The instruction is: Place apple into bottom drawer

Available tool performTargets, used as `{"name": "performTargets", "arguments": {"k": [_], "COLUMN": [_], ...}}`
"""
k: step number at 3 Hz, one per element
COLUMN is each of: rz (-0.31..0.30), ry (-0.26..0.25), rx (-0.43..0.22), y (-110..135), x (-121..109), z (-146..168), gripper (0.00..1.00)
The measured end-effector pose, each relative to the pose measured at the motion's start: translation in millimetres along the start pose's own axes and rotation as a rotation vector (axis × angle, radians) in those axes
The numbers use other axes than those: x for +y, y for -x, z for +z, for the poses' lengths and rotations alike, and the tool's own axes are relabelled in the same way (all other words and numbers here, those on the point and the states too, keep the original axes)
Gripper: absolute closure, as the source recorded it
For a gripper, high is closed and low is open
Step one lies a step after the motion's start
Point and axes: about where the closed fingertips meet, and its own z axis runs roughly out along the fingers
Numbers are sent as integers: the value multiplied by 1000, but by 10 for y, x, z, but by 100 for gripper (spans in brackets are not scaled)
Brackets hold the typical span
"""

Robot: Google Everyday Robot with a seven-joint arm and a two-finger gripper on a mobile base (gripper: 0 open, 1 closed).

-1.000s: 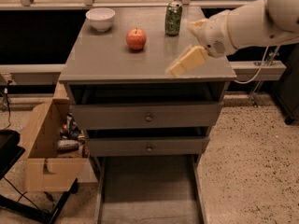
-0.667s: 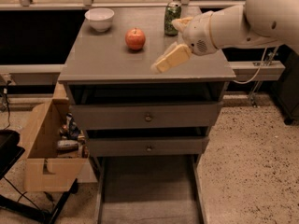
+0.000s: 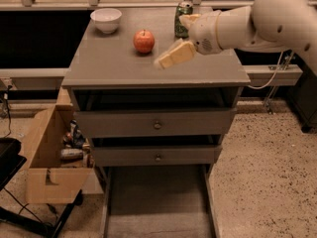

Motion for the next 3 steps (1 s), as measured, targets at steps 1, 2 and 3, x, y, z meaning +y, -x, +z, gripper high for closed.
{"name": "performTargets", "arguments": {"k": [1,2,3], "rz": [28,57,82], "ry": [-79,-153,-182], "rx": [-117,-204,-192], "y": [123,227,255], "x": [-454,-872,-1047], "z": [376,702,887], "gripper": [0,0,0]}}
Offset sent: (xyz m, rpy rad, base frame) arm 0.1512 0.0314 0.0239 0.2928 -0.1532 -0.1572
